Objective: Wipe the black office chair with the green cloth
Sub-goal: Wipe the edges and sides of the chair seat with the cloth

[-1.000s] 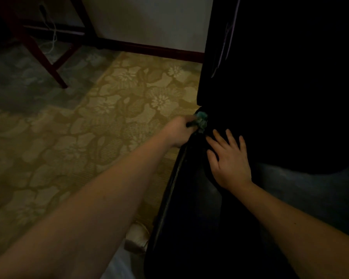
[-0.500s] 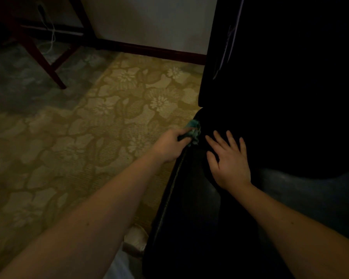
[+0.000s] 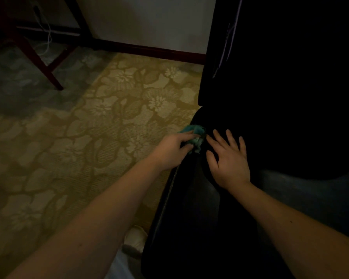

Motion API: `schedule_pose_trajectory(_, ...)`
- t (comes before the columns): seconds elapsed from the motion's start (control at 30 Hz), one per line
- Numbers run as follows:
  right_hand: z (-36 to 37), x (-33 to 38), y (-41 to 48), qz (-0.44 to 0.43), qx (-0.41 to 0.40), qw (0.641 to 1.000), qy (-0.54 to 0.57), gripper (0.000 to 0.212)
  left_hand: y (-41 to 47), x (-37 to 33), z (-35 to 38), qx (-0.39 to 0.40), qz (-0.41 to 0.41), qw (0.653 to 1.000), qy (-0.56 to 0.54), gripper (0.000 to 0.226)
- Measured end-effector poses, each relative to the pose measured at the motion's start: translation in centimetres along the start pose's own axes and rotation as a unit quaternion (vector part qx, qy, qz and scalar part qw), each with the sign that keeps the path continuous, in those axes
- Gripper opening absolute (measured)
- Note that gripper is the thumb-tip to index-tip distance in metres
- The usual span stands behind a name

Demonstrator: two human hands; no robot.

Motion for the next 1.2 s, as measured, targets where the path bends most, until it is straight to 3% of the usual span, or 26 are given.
schedule_pose_trajectory(0.2, -0.1, -0.2, 0.4, 0.011, 0.006, 1.000, 0.002, 0.063, 3.2, -0.5, 0.0, 0.014, -0.026, 0.999, 0.020, 0.043)
schedule_pose_trajectory(0.53, -0.2, -0.2, 0.1, 0.008, 0.001, 1.000, 0.018, 0.068, -0.9, 0.0, 0.2, -0.008, -0.017, 0.999, -0.034, 0.040)
schedule_pose_trajectory(0.8, -0.1, -0.1, 0.5, 0.017, 0.000, 1.000, -0.016, 0.074, 2.5, -0.4, 0.0, 0.005, -0.049, 0.999, -0.001, 0.042)
schedule_pose_trajectory(1.2, -0.2, 0.6, -0.1, 0.020, -0.007, 0.997, -0.076, 0.074, 0.0, -1.0, -0.2, 0.023, -0.069, 0.997, 0.013, 0.038)
Point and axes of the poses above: each hand's wrist, its own y-axis towards the middle knuckle, its own z-axis out of the palm, x = y × z, the point moved 7 cm from there along y, towards the middle knuckle, and after that the axes turned 11 degrees about z, right-handed, at the moved point
